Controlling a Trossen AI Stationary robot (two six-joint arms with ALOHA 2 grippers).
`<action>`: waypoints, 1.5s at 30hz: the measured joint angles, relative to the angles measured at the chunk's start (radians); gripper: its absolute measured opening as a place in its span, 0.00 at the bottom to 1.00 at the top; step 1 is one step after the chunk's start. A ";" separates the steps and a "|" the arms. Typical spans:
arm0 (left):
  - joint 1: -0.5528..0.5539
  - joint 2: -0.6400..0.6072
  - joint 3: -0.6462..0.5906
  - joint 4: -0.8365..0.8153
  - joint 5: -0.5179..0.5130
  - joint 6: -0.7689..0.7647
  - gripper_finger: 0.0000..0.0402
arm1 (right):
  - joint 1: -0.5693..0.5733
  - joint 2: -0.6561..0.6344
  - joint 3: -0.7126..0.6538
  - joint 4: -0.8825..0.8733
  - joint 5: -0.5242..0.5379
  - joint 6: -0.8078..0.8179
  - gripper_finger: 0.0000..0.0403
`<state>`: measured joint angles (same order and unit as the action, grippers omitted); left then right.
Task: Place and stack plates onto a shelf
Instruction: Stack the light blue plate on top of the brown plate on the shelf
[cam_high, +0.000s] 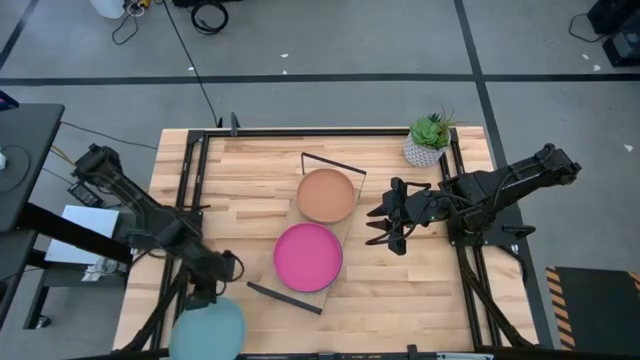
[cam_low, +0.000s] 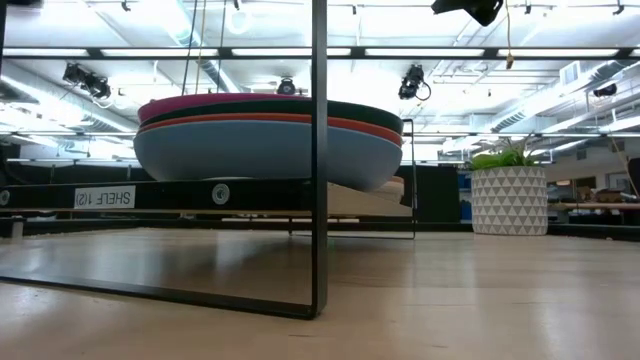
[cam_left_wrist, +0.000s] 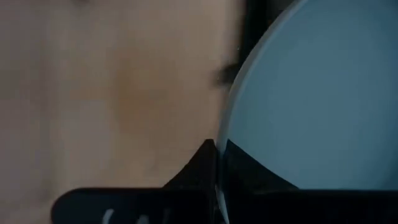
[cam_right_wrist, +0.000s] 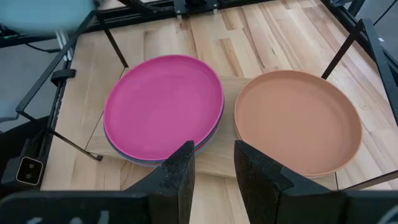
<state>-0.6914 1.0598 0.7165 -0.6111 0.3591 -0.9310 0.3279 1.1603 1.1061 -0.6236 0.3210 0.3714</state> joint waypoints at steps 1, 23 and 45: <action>0.001 -0.019 0.024 0.033 0.001 0.003 0.04 | 0.000 0.000 0.000 -0.002 0.000 0.000 0.29; 0.558 -0.024 0.340 0.035 -0.937 0.467 0.05 | -0.026 0.000 0.000 0.003 0.004 -0.008 0.29; 1.096 0.492 0.455 -0.011 -0.251 0.471 0.05 | -0.031 0.000 0.000 0.010 0.003 -0.027 0.29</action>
<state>0.4042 1.5517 1.1711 -0.6221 0.1080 -0.4602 0.2966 1.1603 1.1061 -0.6140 0.3237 0.3443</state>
